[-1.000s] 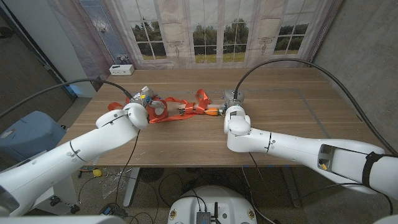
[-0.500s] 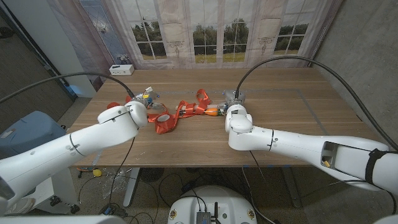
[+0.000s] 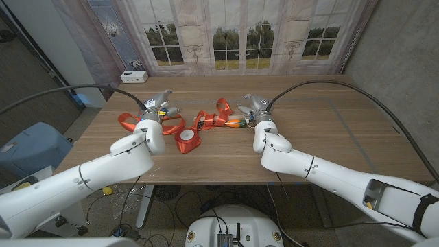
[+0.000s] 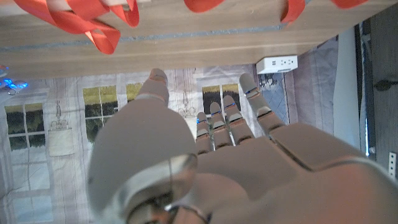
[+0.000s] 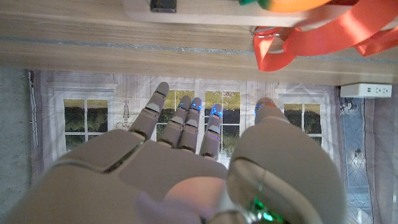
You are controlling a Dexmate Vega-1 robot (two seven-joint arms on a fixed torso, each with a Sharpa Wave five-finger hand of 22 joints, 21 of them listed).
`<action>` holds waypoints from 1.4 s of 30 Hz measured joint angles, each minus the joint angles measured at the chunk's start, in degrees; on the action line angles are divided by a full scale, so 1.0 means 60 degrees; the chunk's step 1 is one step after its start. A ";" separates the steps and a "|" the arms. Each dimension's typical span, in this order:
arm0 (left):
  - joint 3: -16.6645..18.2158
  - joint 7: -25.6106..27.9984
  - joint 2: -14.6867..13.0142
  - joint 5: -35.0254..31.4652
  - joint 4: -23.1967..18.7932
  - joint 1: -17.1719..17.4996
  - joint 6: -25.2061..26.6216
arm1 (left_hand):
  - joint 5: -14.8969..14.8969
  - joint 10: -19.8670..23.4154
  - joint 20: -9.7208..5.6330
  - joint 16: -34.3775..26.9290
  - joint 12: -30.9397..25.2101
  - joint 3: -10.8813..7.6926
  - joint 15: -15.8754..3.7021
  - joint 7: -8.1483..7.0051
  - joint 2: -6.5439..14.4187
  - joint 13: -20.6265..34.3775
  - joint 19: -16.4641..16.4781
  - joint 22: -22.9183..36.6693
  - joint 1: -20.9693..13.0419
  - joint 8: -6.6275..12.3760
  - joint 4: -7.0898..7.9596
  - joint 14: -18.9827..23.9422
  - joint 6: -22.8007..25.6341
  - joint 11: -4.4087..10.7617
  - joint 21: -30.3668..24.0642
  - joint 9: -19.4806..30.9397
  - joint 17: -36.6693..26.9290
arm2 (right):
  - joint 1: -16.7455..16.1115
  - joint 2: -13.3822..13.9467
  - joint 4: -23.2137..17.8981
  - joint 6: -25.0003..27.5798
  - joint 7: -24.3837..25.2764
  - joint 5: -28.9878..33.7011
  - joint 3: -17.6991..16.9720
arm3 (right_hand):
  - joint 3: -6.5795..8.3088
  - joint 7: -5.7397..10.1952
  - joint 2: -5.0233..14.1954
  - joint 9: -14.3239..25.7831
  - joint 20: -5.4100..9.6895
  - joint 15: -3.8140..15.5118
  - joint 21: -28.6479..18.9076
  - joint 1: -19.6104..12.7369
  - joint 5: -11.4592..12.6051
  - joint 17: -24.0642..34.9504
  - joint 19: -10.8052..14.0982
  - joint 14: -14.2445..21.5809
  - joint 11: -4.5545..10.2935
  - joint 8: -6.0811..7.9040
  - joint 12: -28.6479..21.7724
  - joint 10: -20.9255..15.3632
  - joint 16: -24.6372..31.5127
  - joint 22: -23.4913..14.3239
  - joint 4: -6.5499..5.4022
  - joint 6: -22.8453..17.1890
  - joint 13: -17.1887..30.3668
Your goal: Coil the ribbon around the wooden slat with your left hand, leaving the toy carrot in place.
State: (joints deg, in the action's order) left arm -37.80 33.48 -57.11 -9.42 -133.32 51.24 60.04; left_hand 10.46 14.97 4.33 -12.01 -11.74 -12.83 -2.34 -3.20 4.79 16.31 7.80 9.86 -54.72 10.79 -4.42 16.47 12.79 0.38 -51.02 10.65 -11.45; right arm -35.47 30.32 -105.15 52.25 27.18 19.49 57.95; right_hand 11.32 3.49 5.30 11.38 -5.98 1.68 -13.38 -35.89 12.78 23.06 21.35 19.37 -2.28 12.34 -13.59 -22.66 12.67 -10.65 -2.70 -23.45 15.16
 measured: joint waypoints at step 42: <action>0.4586 -0.1450 0.2075 0.3202 0.4587 0.2207 -1.1673 | 0.0061 0.1862 -0.0263 -0.0134 -0.0209 -0.1059 0.0426 0.1626 0.1088 -0.0856 0.1088 -0.0019 0.1155 -0.0072 0.0739 0.1229 0.1786 -0.0613 0.0503 -0.0061 0.0150 | -0.3294 -0.0901 0.0892 -0.9469 0.1185 -0.2958 -0.4155 | 0.0070 -0.0334 0.0125 -0.0078 -0.0336 -0.0201 0.0351 0.0955 -0.0106 -0.0918 -0.1406 -0.0695 -0.0204 -0.0074 0.0209 0.0060 -0.0191 0.0044 -0.0008 -0.0503 -0.0443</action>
State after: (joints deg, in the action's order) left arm -10.29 24.78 -44.66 9.79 -105.79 64.48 -10.00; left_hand 10.82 26.14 2.76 -12.81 -12.99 -19.18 0.22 6.55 11.32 11.17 14.32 9.75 -47.79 10.36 0.02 23.85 23.51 -3.30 -48.00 10.29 -10.54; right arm -55.24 24.91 -99.80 -4.56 34.29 1.74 33.02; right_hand 11.74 1.48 6.05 10.91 -7.99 0.48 -11.27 -30.16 12.14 17.55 12.91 15.19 -3.50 11.89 -12.34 -22.30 11.52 -10.38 -2.75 -26.47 12.50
